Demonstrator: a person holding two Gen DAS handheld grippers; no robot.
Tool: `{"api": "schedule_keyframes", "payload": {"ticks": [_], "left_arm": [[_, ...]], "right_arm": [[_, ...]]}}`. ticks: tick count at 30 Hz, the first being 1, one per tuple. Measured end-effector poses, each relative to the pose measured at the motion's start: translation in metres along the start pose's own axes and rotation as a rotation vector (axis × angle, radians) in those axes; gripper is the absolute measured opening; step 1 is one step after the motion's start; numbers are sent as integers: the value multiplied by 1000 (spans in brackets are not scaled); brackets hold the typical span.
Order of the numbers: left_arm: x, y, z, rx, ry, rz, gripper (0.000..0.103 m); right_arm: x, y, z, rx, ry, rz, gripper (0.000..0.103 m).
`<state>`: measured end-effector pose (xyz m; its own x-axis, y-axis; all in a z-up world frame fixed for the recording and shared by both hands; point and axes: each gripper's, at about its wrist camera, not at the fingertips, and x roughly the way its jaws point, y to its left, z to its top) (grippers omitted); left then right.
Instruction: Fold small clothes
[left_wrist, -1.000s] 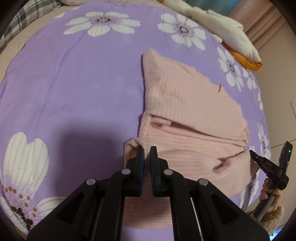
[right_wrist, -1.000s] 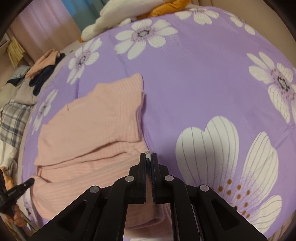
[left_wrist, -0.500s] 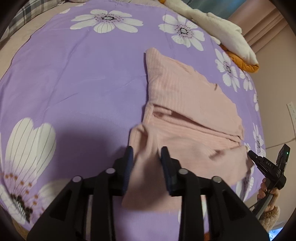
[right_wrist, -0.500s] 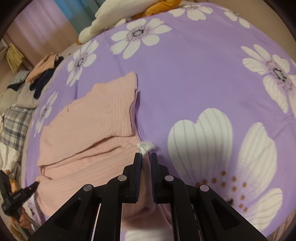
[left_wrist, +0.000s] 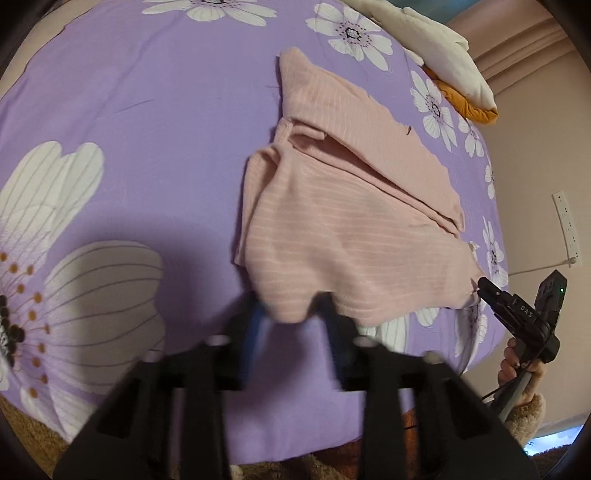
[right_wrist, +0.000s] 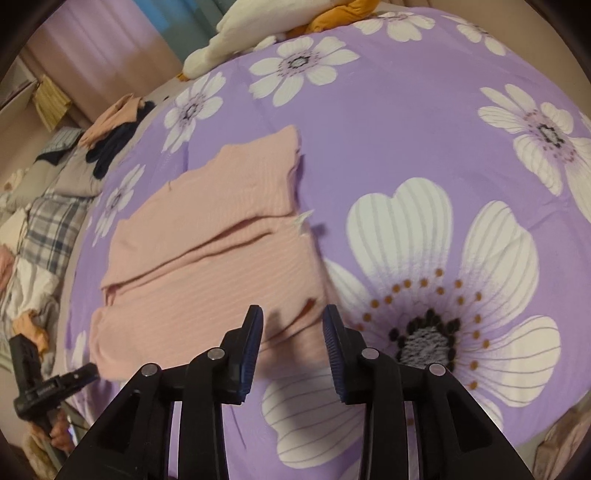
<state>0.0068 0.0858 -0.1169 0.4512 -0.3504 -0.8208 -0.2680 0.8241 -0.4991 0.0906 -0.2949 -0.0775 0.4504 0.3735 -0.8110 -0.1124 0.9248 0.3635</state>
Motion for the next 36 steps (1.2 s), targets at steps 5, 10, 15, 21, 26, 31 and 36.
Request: {"api": "schedule_keyframes", "payload": {"ticks": [5,10,15,21,26,31,36], "left_arm": [[-3,-2,3,-32,-21,-27,4],[-24,-4,20,-75,-67,-119,3],[-38,-16,44,-46,-126,-139,3],[-37,-23,79,-29,-179,-141,2],[-14,-18,109,-47,-168,-127,2],[14,-4,142,-127,-140,-118,2],[28,-4,161,-128,-132,-97,3]], "right_arm": [[8,5,3,0,3,3,7],[-2,12,13,-15,-41,60,7],[-8,17,33,2,-81,119,7],[-5,20,62,19,-113,144,7],[15,14,86,65,-100,146,7],[48,3,103,123,-45,115,7],[70,-2,110,136,-11,75,7]]}}
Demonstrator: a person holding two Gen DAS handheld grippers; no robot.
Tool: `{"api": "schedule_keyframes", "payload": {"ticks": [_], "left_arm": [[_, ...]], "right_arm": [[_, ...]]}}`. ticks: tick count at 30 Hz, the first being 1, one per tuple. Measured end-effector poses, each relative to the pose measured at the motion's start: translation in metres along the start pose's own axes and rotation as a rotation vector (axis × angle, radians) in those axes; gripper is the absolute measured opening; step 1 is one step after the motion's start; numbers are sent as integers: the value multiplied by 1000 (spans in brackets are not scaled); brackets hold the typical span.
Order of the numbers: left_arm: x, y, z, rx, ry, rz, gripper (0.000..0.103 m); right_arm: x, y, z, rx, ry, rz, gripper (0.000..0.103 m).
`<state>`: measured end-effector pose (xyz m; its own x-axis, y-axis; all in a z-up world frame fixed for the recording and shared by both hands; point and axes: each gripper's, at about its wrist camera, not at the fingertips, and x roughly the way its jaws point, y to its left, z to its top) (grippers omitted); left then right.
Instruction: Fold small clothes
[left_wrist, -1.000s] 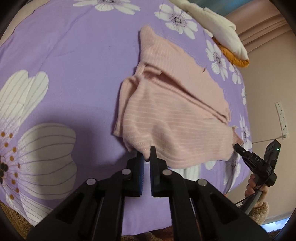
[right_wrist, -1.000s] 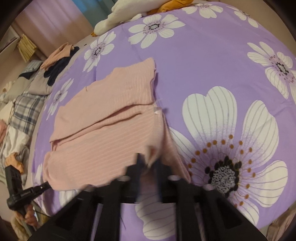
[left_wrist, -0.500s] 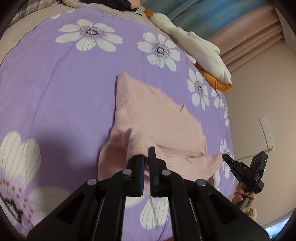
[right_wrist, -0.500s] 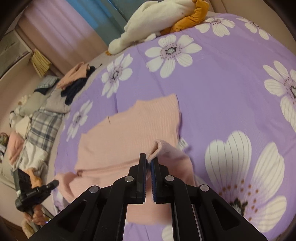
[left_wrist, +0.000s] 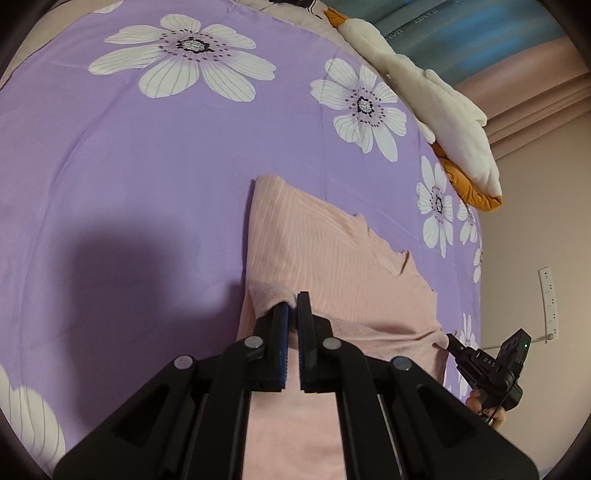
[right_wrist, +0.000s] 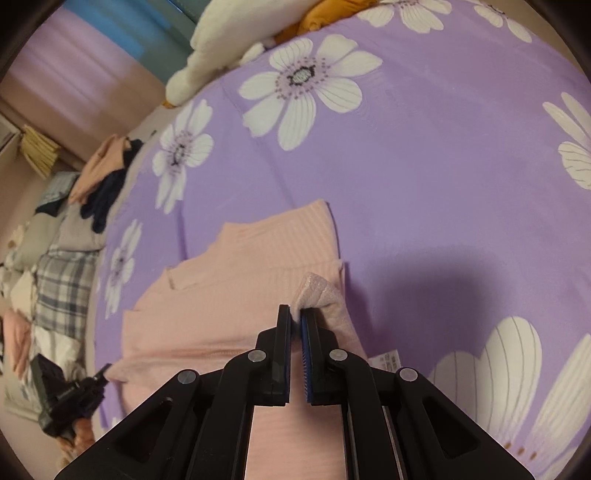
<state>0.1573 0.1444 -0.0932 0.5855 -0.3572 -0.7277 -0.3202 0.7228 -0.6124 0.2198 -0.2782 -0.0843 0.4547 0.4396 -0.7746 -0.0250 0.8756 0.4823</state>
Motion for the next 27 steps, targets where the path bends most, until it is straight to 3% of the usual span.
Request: {"api": "schedule_keyframes", "payload": {"ticks": [4,7,9,12,15,20,25,26,27], "left_arm": [[1,5,8,-33,2,3,4],[-14,8,11,-48,-40,-28,9],[-26,9,11,-41,-77,5,28],[-44,6,5,17,-139,71,42],[-47,2,-6,83,-128,83,56],[-31,-6,-26,176,-90,126,57],[-7,-3,-33,173,-37,133,55],[-3,-2,-33,168,-31,141,55],[0,-1,-32,163,-30,148,52]], "right_arm": [[0,-5,5,10,-9,-26,7],[-15,-9,8,10,-46,-29,7],[-28,-13,10,10,-78,-31,11],[-40,-24,12,26,-108,-26,36],[-43,-31,7,27,-97,-18,36],[-21,-21,-3,-31,-39,-43,36],[0,-12,-10,-72,-18,-100,36],[3,-12,-11,-74,-14,-112,32],[7,-11,-13,-75,-3,-107,20]]}}
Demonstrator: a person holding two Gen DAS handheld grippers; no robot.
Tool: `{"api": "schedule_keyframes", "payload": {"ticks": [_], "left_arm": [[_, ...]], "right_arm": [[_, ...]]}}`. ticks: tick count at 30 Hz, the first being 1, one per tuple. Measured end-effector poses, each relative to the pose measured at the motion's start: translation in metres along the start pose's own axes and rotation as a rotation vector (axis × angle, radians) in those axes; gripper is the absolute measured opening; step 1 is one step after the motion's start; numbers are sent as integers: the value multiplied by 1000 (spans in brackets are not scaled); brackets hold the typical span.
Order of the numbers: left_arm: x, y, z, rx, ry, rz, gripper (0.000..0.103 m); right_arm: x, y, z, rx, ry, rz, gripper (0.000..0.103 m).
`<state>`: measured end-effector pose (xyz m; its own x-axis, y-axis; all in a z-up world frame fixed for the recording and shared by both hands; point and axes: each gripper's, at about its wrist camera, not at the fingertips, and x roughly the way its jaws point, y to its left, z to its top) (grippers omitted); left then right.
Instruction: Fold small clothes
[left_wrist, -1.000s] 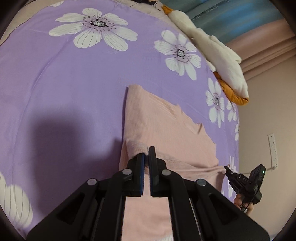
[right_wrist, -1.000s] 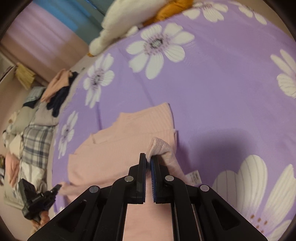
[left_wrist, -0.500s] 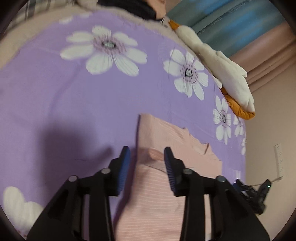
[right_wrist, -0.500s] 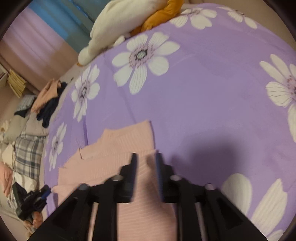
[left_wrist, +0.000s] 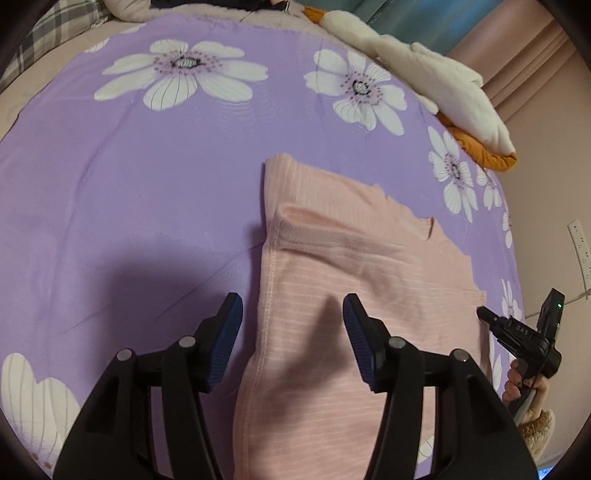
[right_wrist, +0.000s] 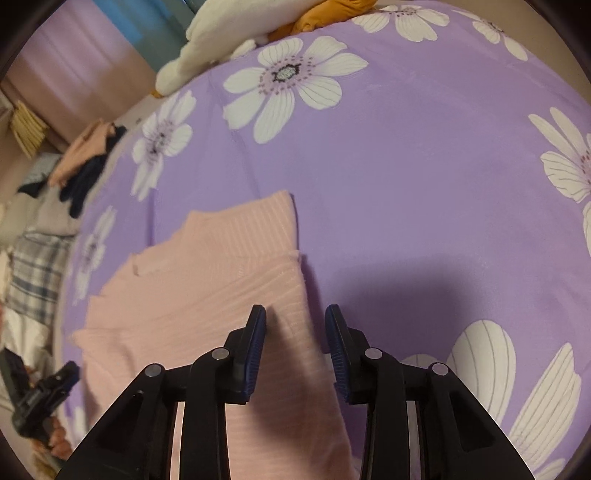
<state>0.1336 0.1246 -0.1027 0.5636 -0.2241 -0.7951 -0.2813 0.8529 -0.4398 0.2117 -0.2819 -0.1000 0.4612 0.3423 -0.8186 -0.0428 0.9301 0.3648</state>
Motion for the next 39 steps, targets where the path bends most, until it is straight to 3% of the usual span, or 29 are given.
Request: {"api": "schedule_keyframes", "payload": {"ticks": [1,2,3,4,6,11,21,27,39], "left_arm": [[1,0,1,-4,-2,5,47],[2,0,1,-7,-3,8,28],[3,0,2,-11,-4,2,18],[2,0,1,-15,-7,7,18],[-1,-3,0,-2,-26,29,8],[-19,-13,-6,47,-80,44,5],[-53,-19,-6,25,-145,-42,5],[-62,-26,-6,24,-163,-58,5],[-83,-39,23,58,-237,-97,5]], "right_arm": [[1,1,-1,1,1,15,12],[-1,2,-2,2,-12,10,12],[-4,4,-3,-5,-28,-4,11],[-7,7,-4,-14,-39,-12,10],[-14,13,-6,-39,-58,-28,10],[-30,22,-8,-85,-105,-40,9],[-63,35,-9,-132,-198,-39,7],[-67,33,-11,-112,-203,-15,7],[-90,42,11,-123,-285,17,6]]}}
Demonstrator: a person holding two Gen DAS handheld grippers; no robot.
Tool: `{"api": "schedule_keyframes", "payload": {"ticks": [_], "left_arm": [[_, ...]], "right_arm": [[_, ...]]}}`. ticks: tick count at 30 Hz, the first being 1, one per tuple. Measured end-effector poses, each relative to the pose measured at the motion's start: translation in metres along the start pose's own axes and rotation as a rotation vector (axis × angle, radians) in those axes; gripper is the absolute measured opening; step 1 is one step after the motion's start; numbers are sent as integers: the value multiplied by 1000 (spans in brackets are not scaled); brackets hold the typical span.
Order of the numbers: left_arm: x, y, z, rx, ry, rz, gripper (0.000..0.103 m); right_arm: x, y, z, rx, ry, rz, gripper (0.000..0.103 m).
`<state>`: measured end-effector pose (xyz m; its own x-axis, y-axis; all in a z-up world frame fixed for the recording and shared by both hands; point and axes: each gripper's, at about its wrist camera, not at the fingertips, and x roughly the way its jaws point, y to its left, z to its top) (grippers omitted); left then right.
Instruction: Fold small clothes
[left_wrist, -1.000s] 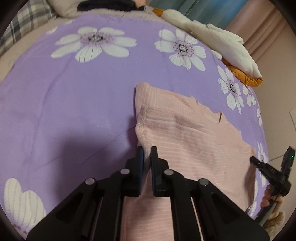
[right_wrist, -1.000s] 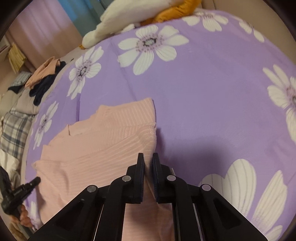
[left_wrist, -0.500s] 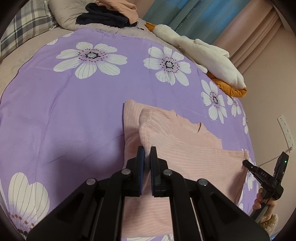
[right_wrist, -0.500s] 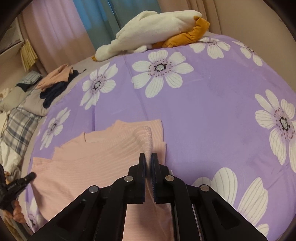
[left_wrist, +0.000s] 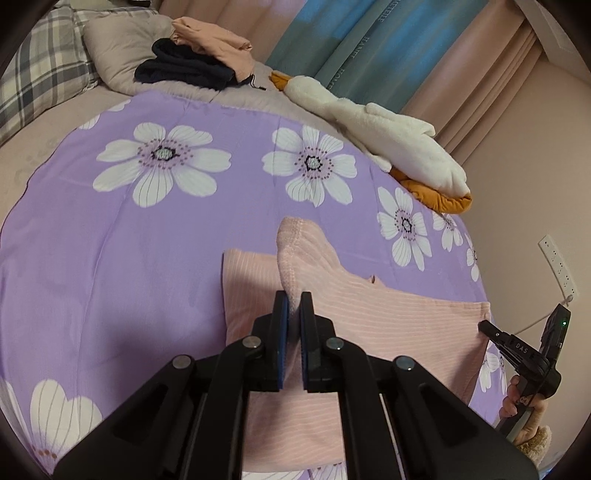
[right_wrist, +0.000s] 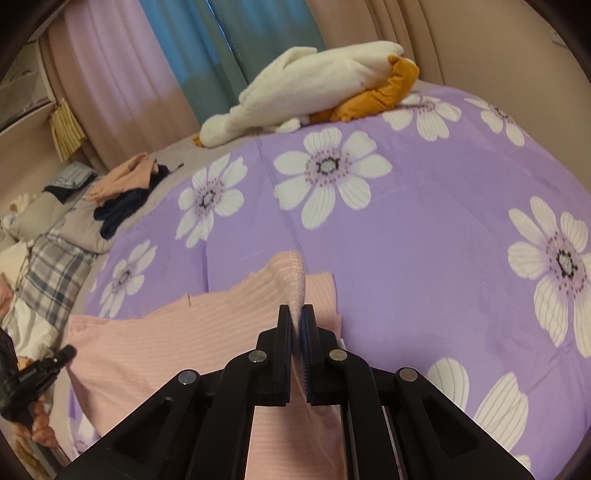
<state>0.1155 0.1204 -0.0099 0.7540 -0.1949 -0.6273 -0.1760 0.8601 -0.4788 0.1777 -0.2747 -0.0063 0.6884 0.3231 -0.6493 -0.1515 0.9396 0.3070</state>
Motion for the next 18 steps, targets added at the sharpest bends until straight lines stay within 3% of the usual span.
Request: {"api": "schedule_keyframes", "payload": {"ticks": [9,18], "left_arm": [[30,5,23,-2,9,30,5],[82,29,33,-37,96,60,5]], "right_arm": [[30,0,30,-14,7,4,6],[99,-18,40,28,122,-39,6]]}}
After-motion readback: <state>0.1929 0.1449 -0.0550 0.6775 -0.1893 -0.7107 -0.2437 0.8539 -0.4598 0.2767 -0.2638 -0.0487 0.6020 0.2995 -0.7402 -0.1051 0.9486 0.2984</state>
